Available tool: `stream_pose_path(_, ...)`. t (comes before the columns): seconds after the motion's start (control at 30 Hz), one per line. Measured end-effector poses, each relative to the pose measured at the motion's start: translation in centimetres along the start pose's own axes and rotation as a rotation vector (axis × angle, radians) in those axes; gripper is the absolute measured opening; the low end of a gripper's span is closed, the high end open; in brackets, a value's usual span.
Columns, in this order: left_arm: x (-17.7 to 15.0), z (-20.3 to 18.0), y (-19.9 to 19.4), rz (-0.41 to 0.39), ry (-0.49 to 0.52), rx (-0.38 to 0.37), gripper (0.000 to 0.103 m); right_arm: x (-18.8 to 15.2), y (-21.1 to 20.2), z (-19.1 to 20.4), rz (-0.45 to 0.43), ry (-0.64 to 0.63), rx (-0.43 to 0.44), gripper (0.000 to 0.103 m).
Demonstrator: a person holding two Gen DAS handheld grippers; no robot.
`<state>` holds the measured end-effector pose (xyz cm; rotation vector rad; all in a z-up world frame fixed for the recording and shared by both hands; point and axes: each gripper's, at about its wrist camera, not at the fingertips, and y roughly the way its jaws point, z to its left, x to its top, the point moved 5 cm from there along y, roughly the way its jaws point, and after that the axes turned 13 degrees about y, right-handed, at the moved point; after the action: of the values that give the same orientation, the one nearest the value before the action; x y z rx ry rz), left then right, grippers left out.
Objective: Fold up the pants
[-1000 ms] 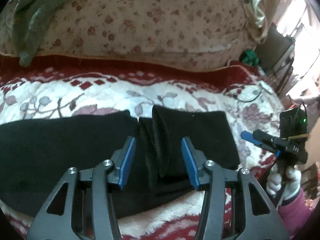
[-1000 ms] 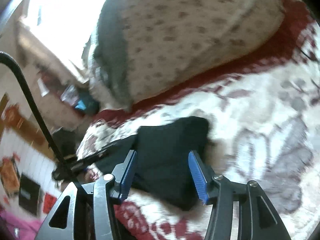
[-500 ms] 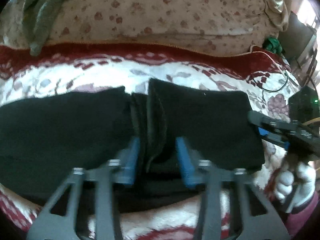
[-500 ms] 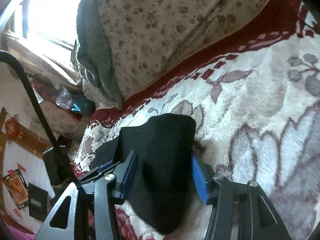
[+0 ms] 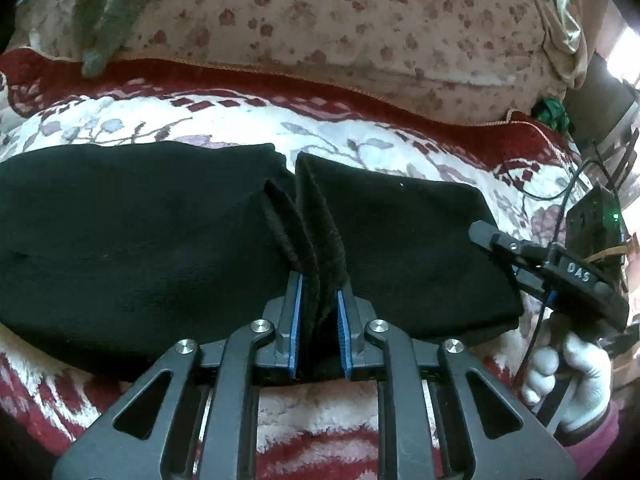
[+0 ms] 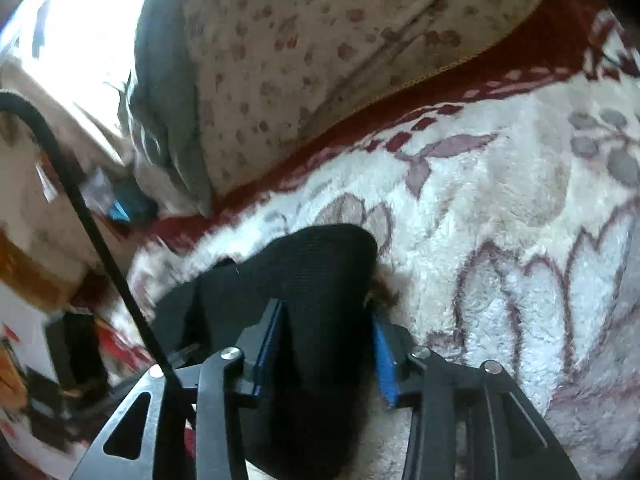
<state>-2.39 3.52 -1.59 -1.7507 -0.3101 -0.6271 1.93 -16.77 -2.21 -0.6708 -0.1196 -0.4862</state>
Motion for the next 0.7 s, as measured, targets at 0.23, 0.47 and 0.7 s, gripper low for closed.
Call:
stream_pose_path(0.23,-0.2,0.4,-0.8,-0.012,-0.017,0.023,0.024,0.3,-3.3,1.7,-0.062,-0.048,-0.036,0.044)
stream_pose_path(0.47,-0.3,0.8,-2.0,-0.009,0.007,0.094,0.034,-1.6,-3.8,4.2,-0.043,-0.103,0.001,0.044)
stream_pose_path(0.7,-0.4,2.2,-3.1,-0.024,-0.036,0.12,0.043,-3.3,-2.2,5.7,0.004,-0.138,0.009,0.044)
